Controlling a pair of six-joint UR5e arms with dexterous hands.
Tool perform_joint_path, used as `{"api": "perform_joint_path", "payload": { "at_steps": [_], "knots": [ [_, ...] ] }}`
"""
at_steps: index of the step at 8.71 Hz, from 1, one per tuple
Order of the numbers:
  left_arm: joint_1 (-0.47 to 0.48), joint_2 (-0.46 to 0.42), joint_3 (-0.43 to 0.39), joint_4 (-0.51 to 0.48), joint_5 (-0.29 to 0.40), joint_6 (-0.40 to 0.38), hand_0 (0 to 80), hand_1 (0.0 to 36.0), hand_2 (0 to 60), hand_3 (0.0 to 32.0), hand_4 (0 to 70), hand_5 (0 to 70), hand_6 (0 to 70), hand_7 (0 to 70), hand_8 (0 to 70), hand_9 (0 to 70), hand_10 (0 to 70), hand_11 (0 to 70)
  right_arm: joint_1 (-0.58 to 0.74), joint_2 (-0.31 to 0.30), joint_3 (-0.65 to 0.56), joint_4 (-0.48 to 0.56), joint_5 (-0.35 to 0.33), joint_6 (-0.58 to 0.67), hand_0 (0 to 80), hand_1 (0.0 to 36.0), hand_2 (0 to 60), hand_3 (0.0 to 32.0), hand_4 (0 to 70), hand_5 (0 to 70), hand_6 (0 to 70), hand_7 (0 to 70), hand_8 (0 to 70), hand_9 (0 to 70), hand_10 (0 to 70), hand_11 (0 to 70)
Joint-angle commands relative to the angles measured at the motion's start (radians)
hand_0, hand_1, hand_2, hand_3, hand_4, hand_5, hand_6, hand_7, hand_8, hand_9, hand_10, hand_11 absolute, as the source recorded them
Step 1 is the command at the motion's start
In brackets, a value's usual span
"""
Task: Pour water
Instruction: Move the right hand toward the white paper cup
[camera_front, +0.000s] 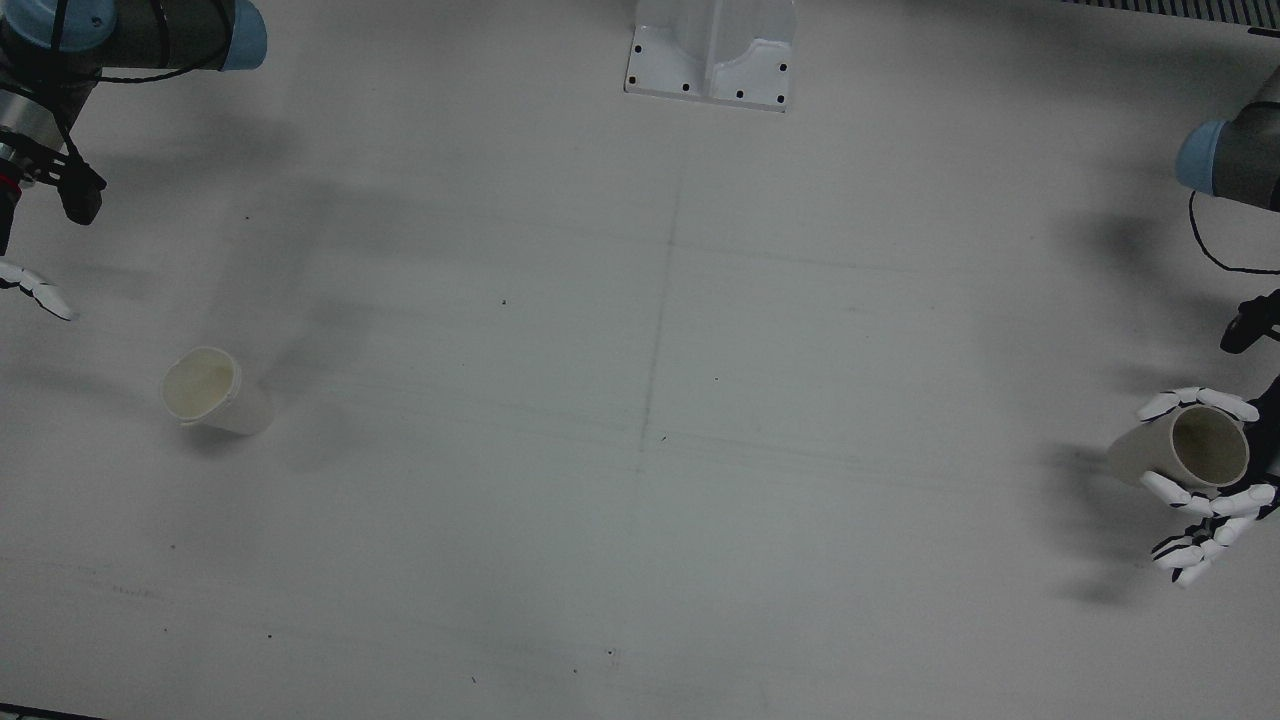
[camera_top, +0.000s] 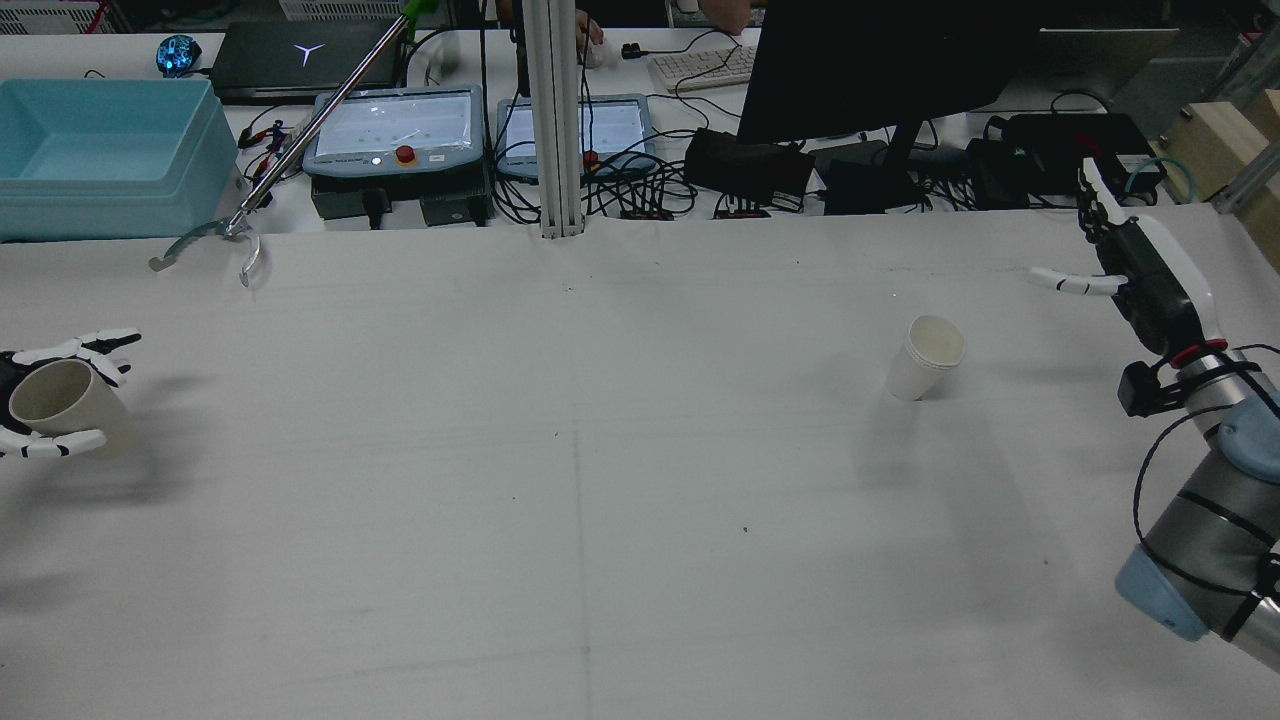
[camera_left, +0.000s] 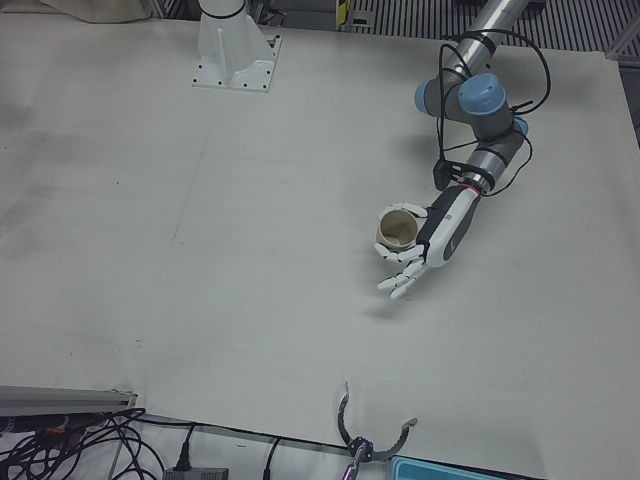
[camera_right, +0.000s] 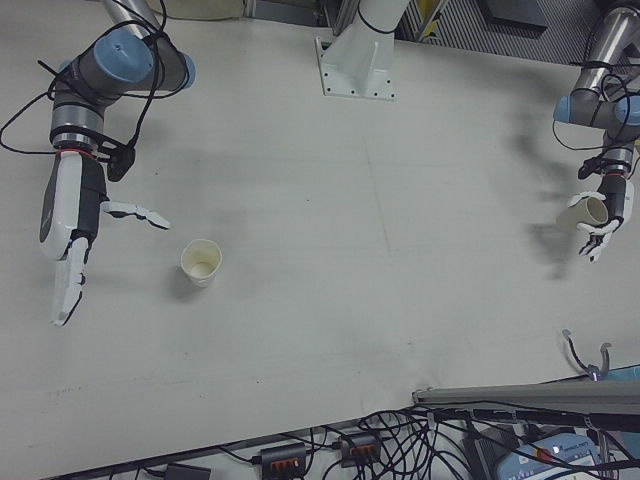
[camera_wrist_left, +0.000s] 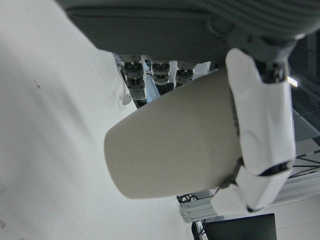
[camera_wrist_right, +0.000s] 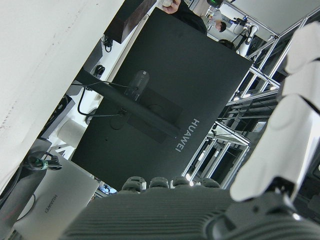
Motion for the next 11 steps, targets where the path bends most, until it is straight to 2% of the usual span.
{"api": "perform_joint_path", "payload": {
  "at_steps": [1, 3, 5, 6, 7, 9, 11],
  "knots": [
    [-0.001, 0.034, -0.013, -0.006, 0.002, -0.023, 53.0, 36.0, 60.0, 0.0, 44.9, 64.5, 11.8, 17.9, 5.7, 9.6, 10.1, 17.0, -0.136, -0.03, 0.019, 0.004, 0.203, -0.042, 42.1, 12.2, 14.3, 0.0, 0.0, 0.0, 0.0, 0.0, 0.0, 1.0, 2.7, 5.5],
    [-0.001, 0.039, -0.017, -0.007, 0.002, -0.028, 53.2, 36.0, 60.0, 0.0, 44.5, 64.5, 11.7, 18.0, 5.7, 9.6, 10.0, 16.9, -0.171, -0.019, -0.013, 0.004, 0.228, -0.042, 42.3, 12.5, 14.3, 0.0, 0.0, 0.0, 0.0, 0.0, 0.0, 1.3, 3.2, 6.3],
    [-0.002, 0.047, -0.025, -0.007, 0.004, -0.028, 53.9, 36.0, 60.0, 0.0, 44.5, 64.7, 12.0, 18.3, 5.8, 9.8, 10.0, 16.9, -0.257, 0.022, -0.05, 0.007, 0.278, -0.039, 40.9, 11.8, 15.1, 0.0, 0.0, 0.0, 0.0, 0.0, 0.0, 1.8, 3.4, 6.4],
    [-0.002, 0.051, -0.026, -0.007, 0.004, -0.028, 53.8, 36.0, 60.0, 0.0, 44.2, 64.6, 11.9, 18.2, 5.8, 9.8, 9.9, 16.9, -0.267, 0.044, -0.068, 0.021, 0.277, -0.024, 40.7, 11.7, 15.5, 0.0, 0.0, 0.0, 0.0, 0.0, 0.0, 1.9, 3.2, 6.1],
    [-0.004, 0.057, -0.026, -0.007, 0.002, -0.029, 53.7, 36.0, 60.0, 0.0, 43.9, 64.5, 11.9, 18.2, 5.8, 9.7, 9.9, 16.9, -0.268, 0.047, -0.075, 0.044, 0.272, 0.039, 40.1, 11.3, 15.6, 0.0, 0.0, 0.0, 0.0, 0.0, 0.0, 1.9, 3.3, 6.1],
    [-0.004, 0.06, -0.026, -0.009, 0.002, -0.029, 54.0, 36.0, 60.0, 0.0, 43.2, 63.7, 11.5, 17.8, 5.6, 9.5, 9.8, 16.8, -0.265, 0.038, -0.058, 0.026, 0.26, 0.151, 39.4, 10.9, 17.0, 0.0, 0.0, 0.0, 0.0, 0.0, 0.0, 2.1, 2.4, 4.7],
    [-0.002, 0.06, -0.025, -0.009, 0.002, -0.028, 54.5, 36.0, 60.0, 0.0, 42.8, 63.8, 11.6, 17.8, 5.7, 9.7, 9.9, 16.9, -0.274, 0.024, -0.067, 0.029, 0.257, 0.162, 39.8, 11.3, 17.8, 0.0, 0.0, 0.0, 0.0, 0.0, 0.0, 0.2, 0.2, 1.5]
  ]
}}
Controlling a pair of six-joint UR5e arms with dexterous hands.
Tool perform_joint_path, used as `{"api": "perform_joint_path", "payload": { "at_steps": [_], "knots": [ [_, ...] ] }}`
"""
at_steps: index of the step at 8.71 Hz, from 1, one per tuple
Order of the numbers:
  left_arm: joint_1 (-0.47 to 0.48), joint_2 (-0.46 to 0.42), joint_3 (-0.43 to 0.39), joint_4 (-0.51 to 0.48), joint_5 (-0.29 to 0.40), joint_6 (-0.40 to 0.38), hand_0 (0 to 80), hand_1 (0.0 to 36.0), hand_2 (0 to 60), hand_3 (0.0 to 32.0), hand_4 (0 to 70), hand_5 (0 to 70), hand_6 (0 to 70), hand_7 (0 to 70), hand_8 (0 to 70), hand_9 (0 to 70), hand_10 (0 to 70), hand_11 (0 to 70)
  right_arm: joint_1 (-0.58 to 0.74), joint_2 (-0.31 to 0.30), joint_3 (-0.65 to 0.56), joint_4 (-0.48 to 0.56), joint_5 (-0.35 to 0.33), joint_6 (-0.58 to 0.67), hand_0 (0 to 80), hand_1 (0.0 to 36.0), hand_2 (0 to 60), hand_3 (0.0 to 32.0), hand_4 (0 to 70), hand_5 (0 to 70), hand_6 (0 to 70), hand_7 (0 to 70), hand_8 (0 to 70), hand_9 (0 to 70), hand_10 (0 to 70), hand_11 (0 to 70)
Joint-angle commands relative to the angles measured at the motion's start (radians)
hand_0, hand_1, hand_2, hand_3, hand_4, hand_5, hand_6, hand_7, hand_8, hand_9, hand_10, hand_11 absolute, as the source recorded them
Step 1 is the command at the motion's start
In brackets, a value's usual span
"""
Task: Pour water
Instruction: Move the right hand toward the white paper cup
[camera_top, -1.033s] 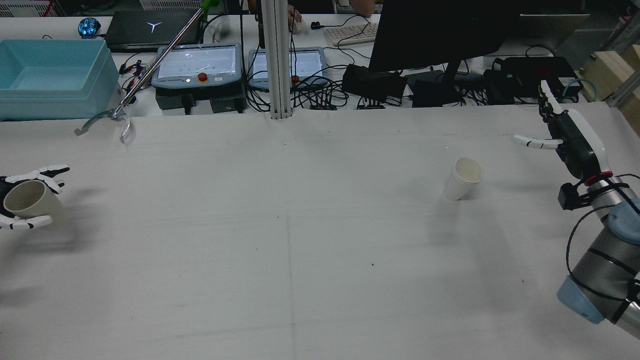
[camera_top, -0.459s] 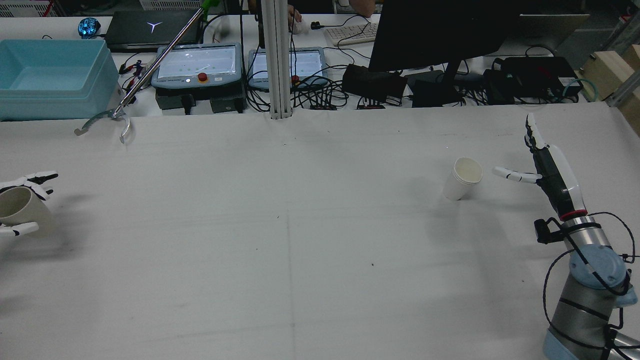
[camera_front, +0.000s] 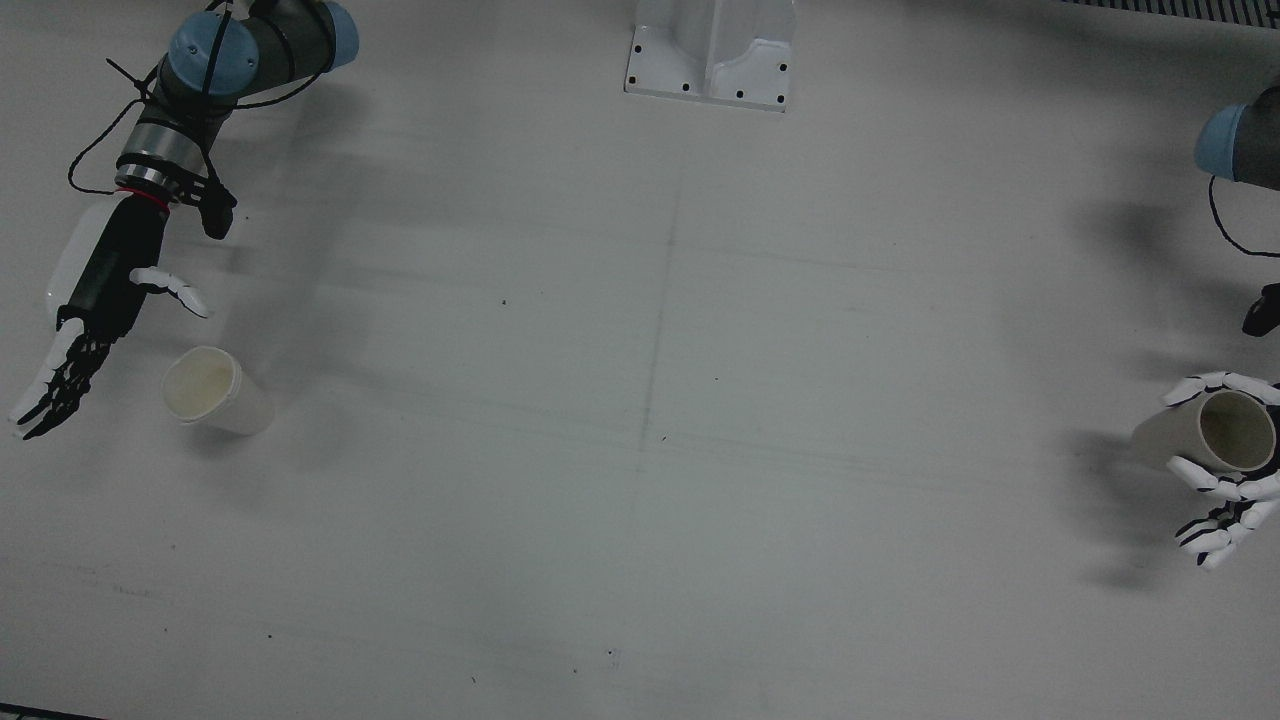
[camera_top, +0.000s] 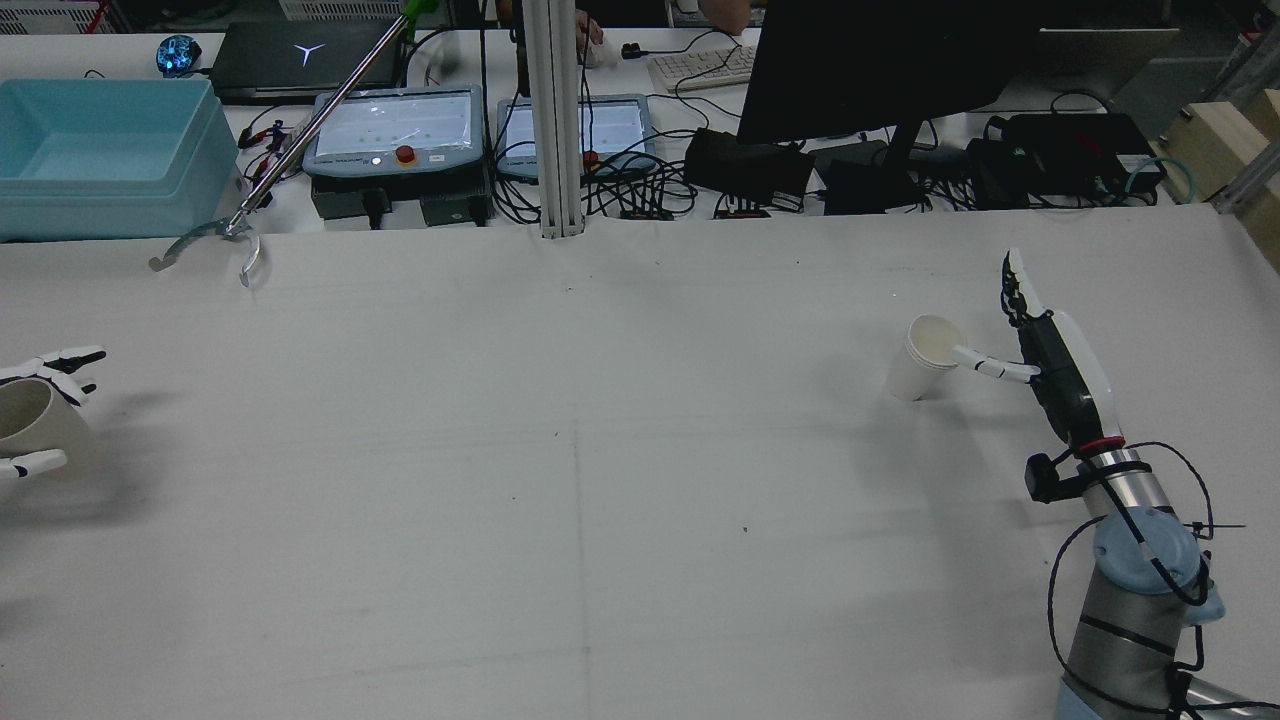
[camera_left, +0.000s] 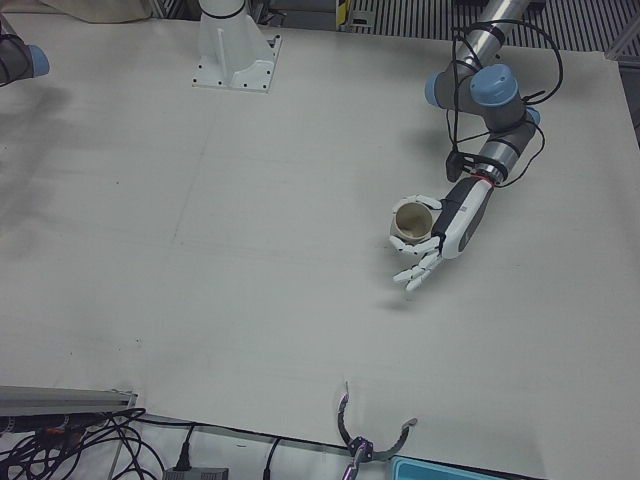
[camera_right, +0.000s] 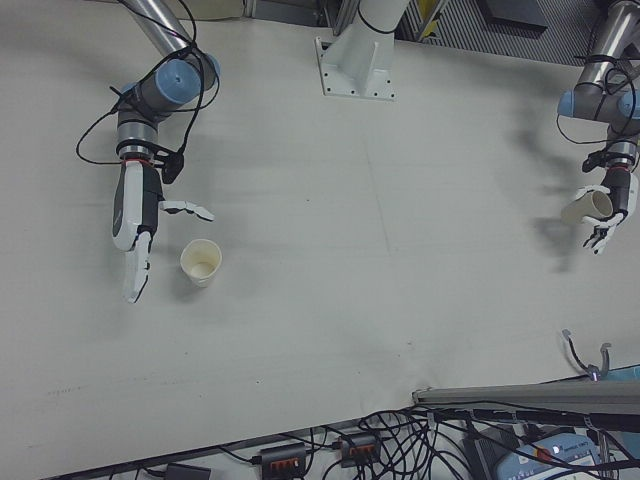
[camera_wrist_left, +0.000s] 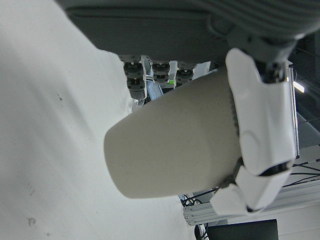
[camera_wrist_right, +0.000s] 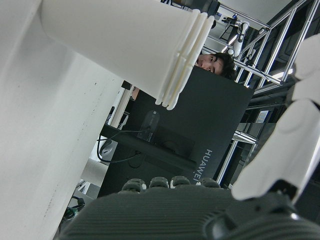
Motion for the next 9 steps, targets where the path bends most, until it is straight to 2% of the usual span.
{"api": "perform_joint_path", "payload": {
  "at_steps": [1, 3, 6, 9],
  "knots": [
    [0.001, 0.001, 0.003, -0.002, 0.0, 0.001, 54.4, 36.0, 60.0, 0.0, 42.8, 63.9, 11.7, 17.9, 5.7, 9.7, 9.9, 16.9, -0.014, -0.019, 0.001, -0.003, -0.005, 0.05, 38.9, 10.9, 17.8, 0.0, 0.0, 0.0, 0.0, 0.0, 0.0, 0.0, 0.0, 0.0],
    [-0.001, 0.004, 0.004, -0.008, 0.0, 0.001, 53.8, 36.0, 60.0, 0.0, 42.6, 63.0, 11.6, 17.6, 5.8, 9.8, 10.1, 17.0, -0.021, -0.009, -0.027, -0.006, -0.005, 0.047, 38.3, 10.5, 16.6, 0.0, 0.0, 0.0, 0.0, 0.0, 0.0, 0.0, 0.0, 0.0],
    [0.002, 0.01, 0.01, -0.019, -0.002, 0.003, 53.7, 36.0, 60.0, 0.0, 42.8, 63.0, 11.8, 17.5, 6.1, 10.1, 10.2, 17.3, -0.02, 0.038, -0.095, 0.0, 0.012, 0.037, 43.2, 13.9, 17.5, 0.0, 0.0, 0.0, 0.0, 0.0, 0.0, 0.0, 0.0, 0.0],
    [0.002, 0.012, 0.013, -0.02, -0.002, 0.004, 53.7, 36.0, 60.0, 0.0, 42.6, 62.8, 11.6, 17.4, 6.0, 10.0, 10.2, 17.2, -0.021, 0.061, -0.126, 0.0, 0.015, 0.034, 44.3, 14.1, 16.3, 0.0, 0.0, 0.0, 0.0, 0.0, 0.0, 0.0, 0.0, 0.0]
  ]
}}
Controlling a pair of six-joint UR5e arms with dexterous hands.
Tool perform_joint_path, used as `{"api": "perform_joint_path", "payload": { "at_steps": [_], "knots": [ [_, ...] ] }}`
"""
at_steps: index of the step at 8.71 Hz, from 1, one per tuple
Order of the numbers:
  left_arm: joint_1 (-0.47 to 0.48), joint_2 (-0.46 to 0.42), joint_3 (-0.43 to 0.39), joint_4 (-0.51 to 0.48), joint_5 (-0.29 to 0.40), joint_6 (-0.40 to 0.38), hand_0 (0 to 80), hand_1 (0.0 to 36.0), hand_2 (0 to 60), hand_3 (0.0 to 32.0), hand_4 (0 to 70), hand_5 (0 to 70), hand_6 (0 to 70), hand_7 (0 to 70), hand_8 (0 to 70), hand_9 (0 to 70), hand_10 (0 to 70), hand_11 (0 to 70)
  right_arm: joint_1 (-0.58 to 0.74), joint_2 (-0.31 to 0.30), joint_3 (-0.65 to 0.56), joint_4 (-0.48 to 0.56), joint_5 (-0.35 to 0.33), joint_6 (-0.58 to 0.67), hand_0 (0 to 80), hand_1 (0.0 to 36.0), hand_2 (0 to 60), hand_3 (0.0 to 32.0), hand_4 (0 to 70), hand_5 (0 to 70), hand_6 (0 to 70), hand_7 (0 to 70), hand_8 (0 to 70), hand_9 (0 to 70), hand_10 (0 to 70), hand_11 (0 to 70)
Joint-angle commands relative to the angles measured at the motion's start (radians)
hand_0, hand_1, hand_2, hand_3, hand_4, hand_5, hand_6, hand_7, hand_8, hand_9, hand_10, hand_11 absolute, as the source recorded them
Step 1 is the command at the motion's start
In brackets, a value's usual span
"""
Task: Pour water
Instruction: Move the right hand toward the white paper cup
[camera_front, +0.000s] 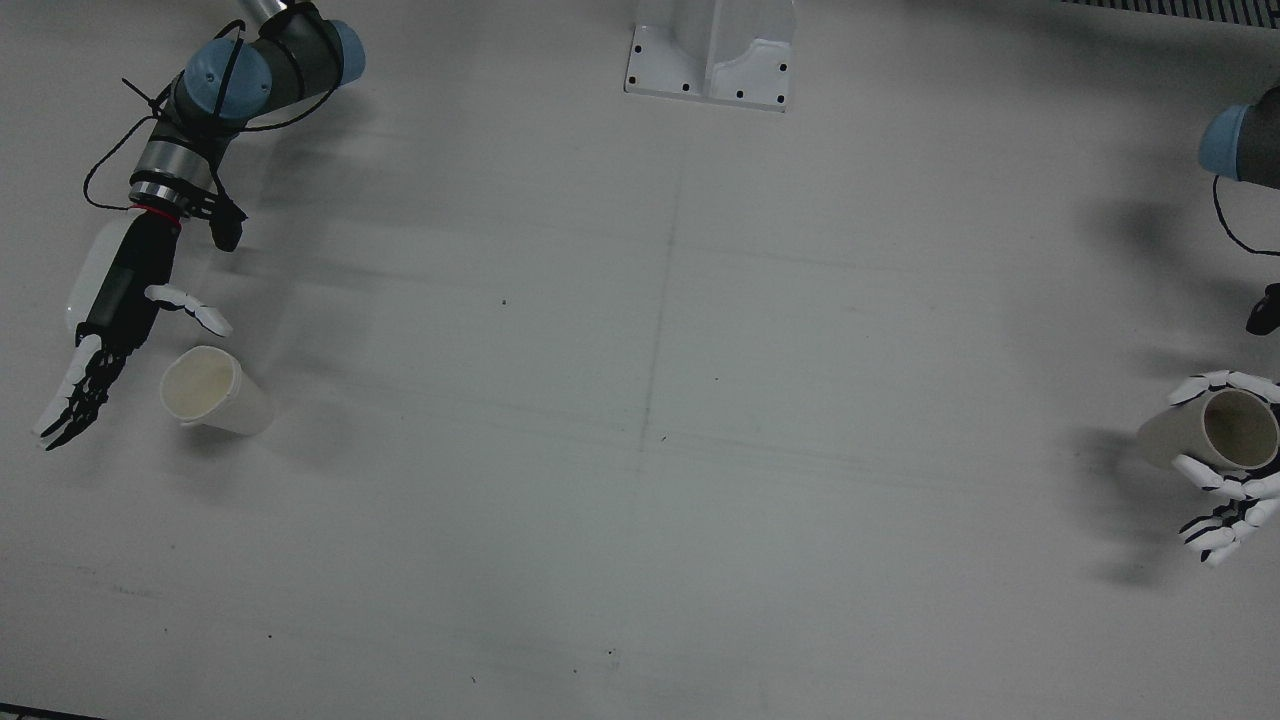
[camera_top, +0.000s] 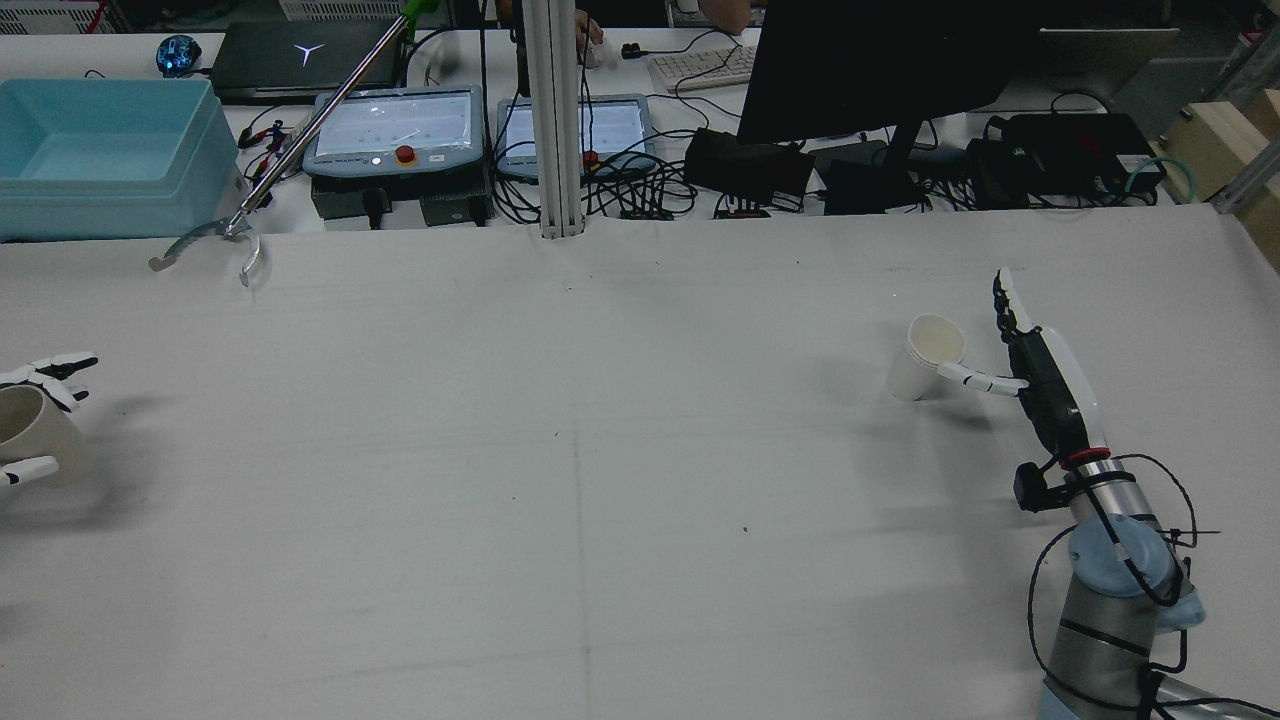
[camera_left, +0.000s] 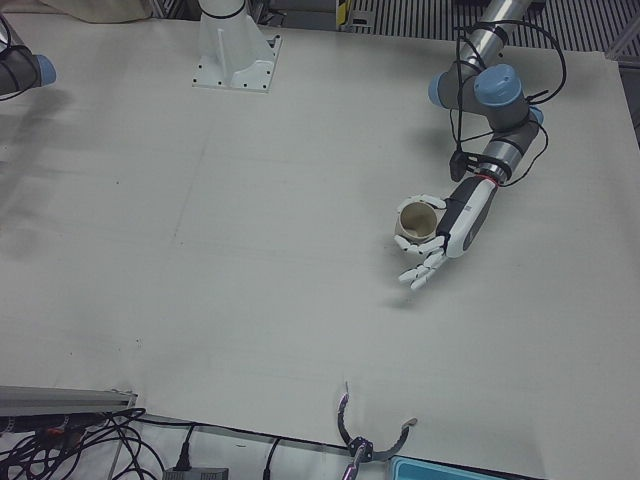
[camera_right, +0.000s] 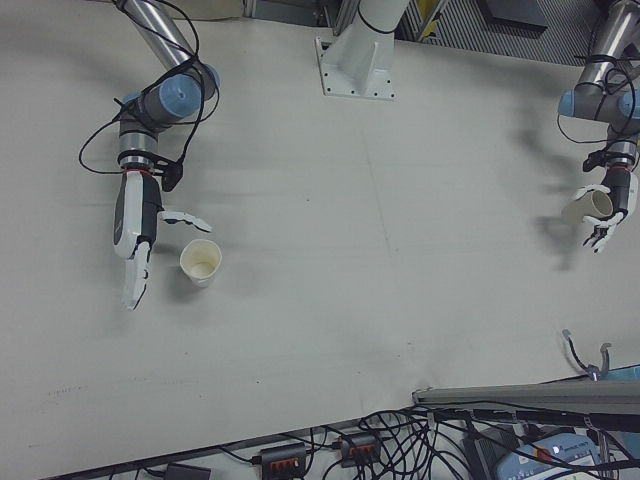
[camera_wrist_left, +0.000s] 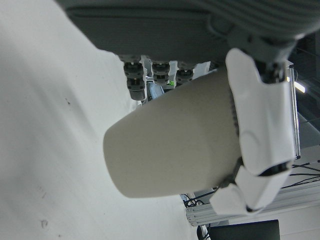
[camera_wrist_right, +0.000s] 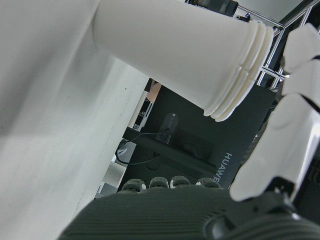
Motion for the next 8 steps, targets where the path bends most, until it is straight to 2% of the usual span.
{"api": "perform_joint_path", "payload": {
  "at_steps": [1, 3, 5, 7, 8],
  "knots": [
    [0.001, 0.0, 0.003, -0.001, 0.0, 0.003, 53.7, 36.0, 60.0, 0.0, 42.4, 62.8, 11.6, 17.4, 5.9, 10.0, 10.2, 17.2, -0.003, 0.02, -0.033, -0.002, 0.005, -0.003, 44.4, 14.2, 16.3, 0.0, 0.0, 0.0, 0.0, 0.0, 0.0, 0.0, 0.0, 0.0],
    [0.0, 0.002, 0.004, -0.003, 0.0, 0.003, 53.7, 36.0, 60.0, 0.0, 42.3, 62.9, 11.7, 17.4, 6.0, 10.0, 10.2, 17.3, -0.004, 0.059, -0.076, 0.0, 0.005, -0.003, 44.0, 14.0, 16.8, 0.0, 0.0, 0.0, 0.0, 0.0, 0.0, 0.0, 0.0, 0.0],
    [0.001, 0.02, 0.004, -0.019, -0.002, 0.006, 53.9, 36.0, 60.0, 0.0, 41.7, 62.5, 11.4, 17.2, 5.9, 10.0, 10.2, 17.3, -0.006, 0.061, -0.081, 0.0, 0.005, -0.017, 44.3, 14.1, 17.0, 0.0, 0.0, 0.0, 0.0, 0.0, 0.0, 0.0, 0.0, 0.0],
    [0.003, 0.02, 0.004, -0.019, -0.003, 0.006, 53.9, 36.0, 60.0, 0.0, 41.7, 62.6, 11.6, 17.4, 6.0, 10.1, 10.3, 17.4, -0.015, 0.108, -0.116, 0.001, 0.003, -0.023, 44.0, 14.2, 18.2, 0.0, 0.0, 0.0, 0.0, 0.0, 0.0, 0.0, 0.0, 0.0],
    [0.001, 0.022, 0.004, -0.019, -0.003, 0.005, 54.1, 36.0, 60.0, 0.0, 42.0, 62.8, 11.7, 17.4, 6.0, 10.1, 10.3, 17.4, -0.032, 0.113, -0.12, 0.001, 0.005, -0.024, 44.5, 14.3, 18.1, 0.0, 0.0, 0.0, 0.0, 0.0, 0.0, 0.0, 0.0, 0.0]
  ]
}}
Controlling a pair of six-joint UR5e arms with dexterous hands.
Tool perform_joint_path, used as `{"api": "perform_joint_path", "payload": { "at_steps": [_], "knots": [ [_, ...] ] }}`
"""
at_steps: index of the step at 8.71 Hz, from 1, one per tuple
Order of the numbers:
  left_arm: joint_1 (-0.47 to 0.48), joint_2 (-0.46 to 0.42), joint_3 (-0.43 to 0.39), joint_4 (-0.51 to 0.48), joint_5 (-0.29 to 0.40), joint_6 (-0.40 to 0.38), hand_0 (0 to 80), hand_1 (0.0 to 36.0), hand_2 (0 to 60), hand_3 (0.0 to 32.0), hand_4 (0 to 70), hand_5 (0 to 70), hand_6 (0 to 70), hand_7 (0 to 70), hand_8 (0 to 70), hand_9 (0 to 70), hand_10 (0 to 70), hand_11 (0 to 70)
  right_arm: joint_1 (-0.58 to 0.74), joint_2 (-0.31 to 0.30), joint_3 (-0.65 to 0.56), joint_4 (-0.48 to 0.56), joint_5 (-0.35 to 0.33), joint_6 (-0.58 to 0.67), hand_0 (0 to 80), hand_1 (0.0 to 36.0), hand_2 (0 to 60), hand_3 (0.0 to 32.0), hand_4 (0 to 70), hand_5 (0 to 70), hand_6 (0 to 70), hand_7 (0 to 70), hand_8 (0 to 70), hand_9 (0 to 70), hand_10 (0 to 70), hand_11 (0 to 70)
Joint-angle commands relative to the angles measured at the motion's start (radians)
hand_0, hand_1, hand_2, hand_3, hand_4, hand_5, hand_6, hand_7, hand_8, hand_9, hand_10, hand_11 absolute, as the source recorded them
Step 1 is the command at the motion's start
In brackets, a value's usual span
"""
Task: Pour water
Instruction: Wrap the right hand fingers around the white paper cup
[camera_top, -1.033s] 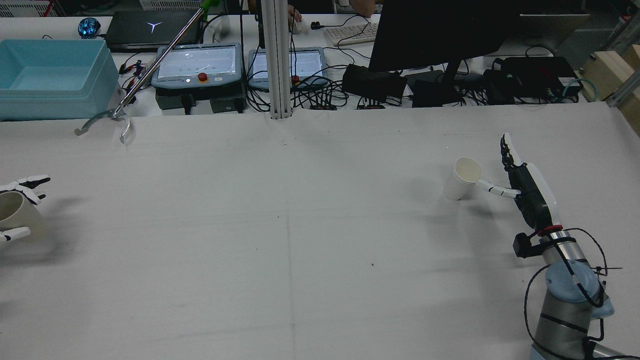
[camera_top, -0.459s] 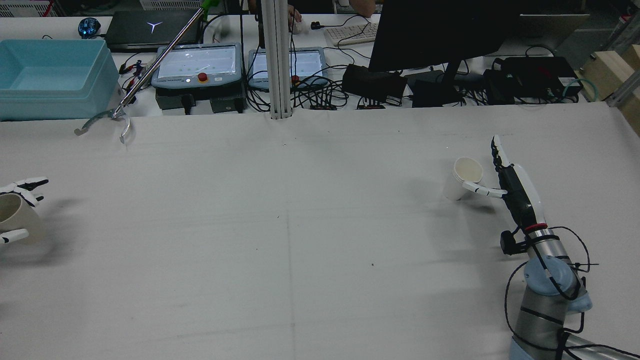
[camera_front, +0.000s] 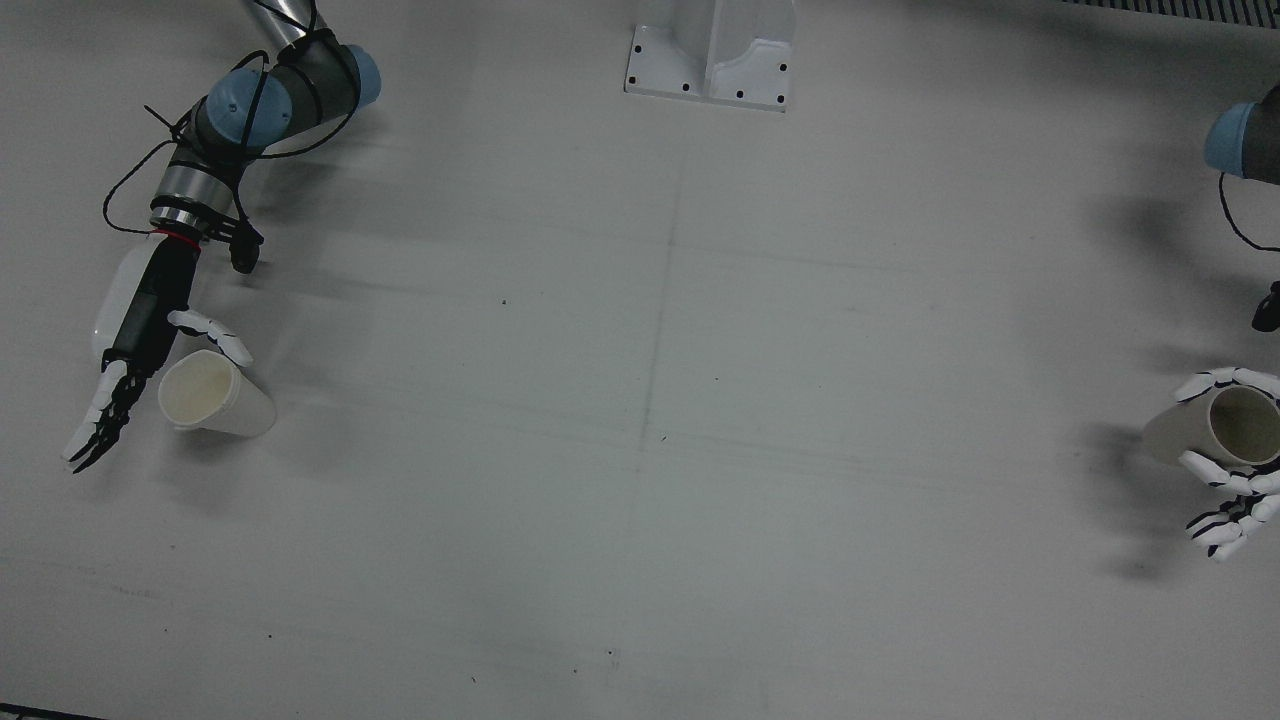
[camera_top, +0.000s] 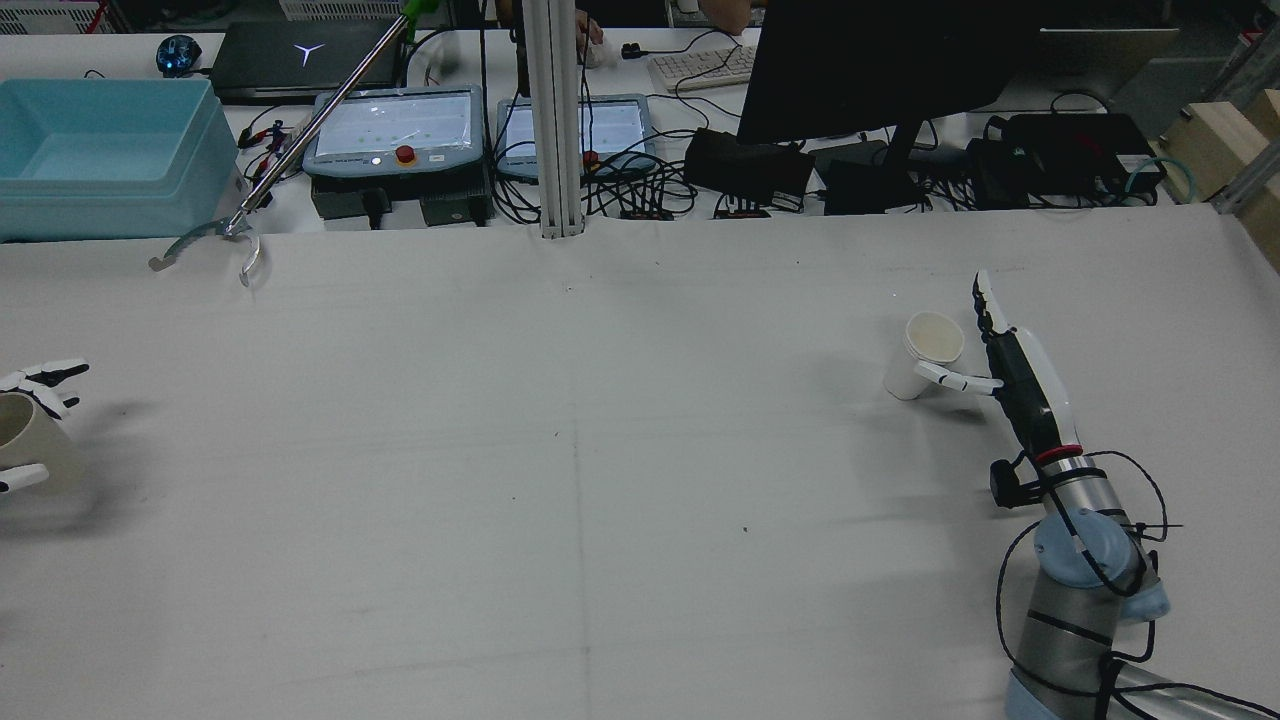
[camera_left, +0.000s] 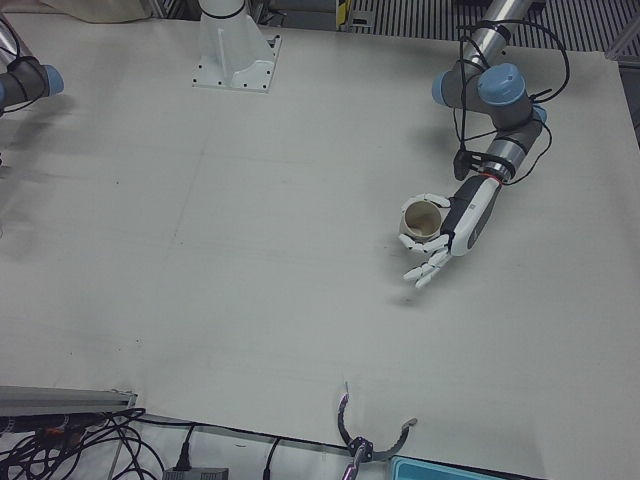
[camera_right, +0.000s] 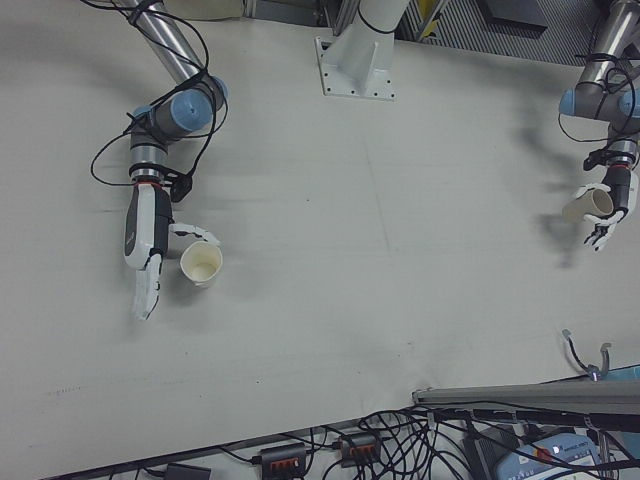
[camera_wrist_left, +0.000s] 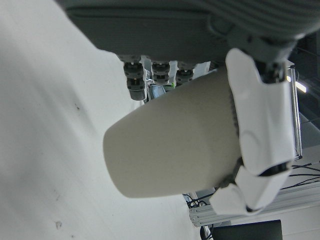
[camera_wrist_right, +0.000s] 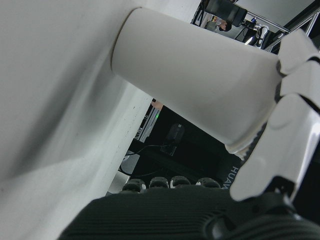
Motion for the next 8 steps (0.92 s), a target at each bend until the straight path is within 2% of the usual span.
{"api": "perform_joint_path", "payload": {
  "at_steps": [1, 5, 7, 8],
  "knots": [
    [-0.001, 0.004, 0.002, -0.003, -0.001, 0.001, 54.3, 36.0, 60.0, 0.0, 42.1, 62.9, 11.8, 17.4, 6.1, 10.2, 10.2, 17.4, -0.033, 0.03, -0.027, 0.001, 0.001, -0.01, 44.8, 14.3, 17.8, 0.0, 0.0, 0.0, 0.0, 0.0, 0.0, 0.0, 0.0, 0.0],
    [-0.001, 0.006, 0.002, -0.006, -0.001, 0.002, 54.3, 36.0, 60.0, 0.0, 41.3, 62.3, 11.5, 17.2, 6.0, 10.1, 10.3, 17.4, -0.036, 0.041, -0.026, 0.001, -0.001, -0.012, 45.7, 15.1, 19.1, 0.0, 0.5, 0.0, 0.0, 0.0, 0.0, 0.0, 0.0, 0.8],
    [-0.001, 0.004, 0.003, -0.006, -0.001, 0.005, 54.3, 36.0, 60.0, 0.0, 41.0, 62.2, 11.5, 17.2, 6.0, 10.2, 10.3, 17.4, -0.036, 0.043, -0.024, 0.001, -0.001, -0.012, 46.0, 15.1, 20.2, 0.0, 6.6, 0.9, 0.0, 0.0, 0.0, 0.0, 0.0, 1.1],
    [0.001, 0.004, 0.003, -0.005, -0.001, 0.007, 54.5, 36.0, 60.0, 0.0, 41.1, 62.2, 11.5, 17.3, 6.1, 10.3, 10.3, 17.5, -0.036, 0.043, -0.024, 0.001, -0.001, -0.012, 45.8, 14.9, 21.8, 0.0, 9.1, 9.8, 0.0, 0.0, 0.0, 0.0, 0.0, 1.4]
  ]
}}
